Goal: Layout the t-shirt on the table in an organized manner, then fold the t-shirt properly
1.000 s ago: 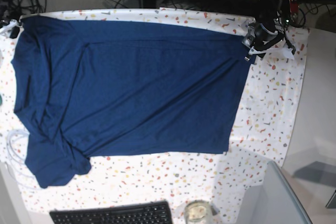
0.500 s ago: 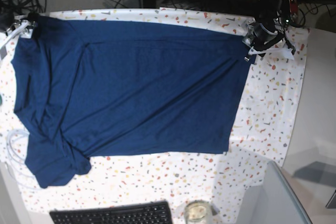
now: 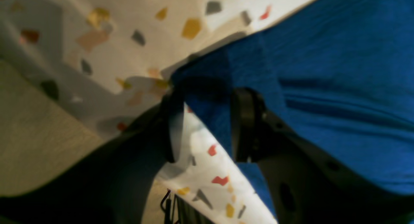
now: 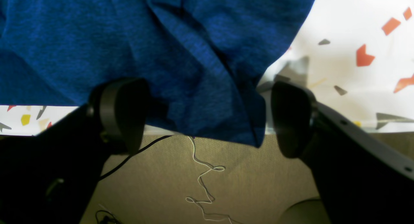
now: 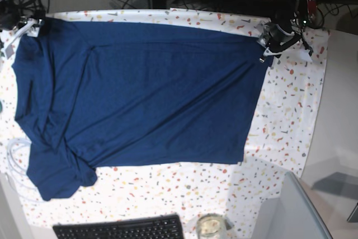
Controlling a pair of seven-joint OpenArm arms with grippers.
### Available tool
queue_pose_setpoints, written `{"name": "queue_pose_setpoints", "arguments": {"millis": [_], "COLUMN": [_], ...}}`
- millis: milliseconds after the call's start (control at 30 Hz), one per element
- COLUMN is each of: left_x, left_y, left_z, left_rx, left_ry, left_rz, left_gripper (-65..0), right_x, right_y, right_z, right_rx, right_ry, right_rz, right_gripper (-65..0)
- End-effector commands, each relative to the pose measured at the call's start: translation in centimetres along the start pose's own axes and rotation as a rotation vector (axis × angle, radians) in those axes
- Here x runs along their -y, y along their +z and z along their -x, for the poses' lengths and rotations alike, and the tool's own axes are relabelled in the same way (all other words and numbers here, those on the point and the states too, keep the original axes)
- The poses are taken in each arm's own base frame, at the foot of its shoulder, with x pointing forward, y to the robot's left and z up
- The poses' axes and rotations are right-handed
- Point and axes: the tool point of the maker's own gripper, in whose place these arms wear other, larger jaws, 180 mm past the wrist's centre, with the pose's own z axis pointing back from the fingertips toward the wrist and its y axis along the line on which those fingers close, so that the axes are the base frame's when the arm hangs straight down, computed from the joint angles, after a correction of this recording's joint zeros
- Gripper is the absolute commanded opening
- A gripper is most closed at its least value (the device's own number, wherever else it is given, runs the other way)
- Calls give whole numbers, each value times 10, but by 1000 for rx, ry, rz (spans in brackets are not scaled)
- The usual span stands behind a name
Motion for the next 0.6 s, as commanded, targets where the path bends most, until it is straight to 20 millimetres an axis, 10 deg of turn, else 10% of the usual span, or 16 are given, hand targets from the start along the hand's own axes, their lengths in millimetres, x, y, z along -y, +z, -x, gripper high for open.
{"name": "queue_pose_setpoints", "arguments": {"millis": [0,567], "left_x": [1,36], "left_y": [1,45], "left_z": [-2,-24], "left_rx": [12,130], "left_ry": [6,3], "left_rz": [3,125], "left_gripper": [-429,-429], "right_x": [5,6], "right_y": [6,6], "right_z": [-10,-7], "right_rx": [29,23], "right_ry": [17,15], "right_rz": [9,11], "right_gripper": [-87,-89]}}
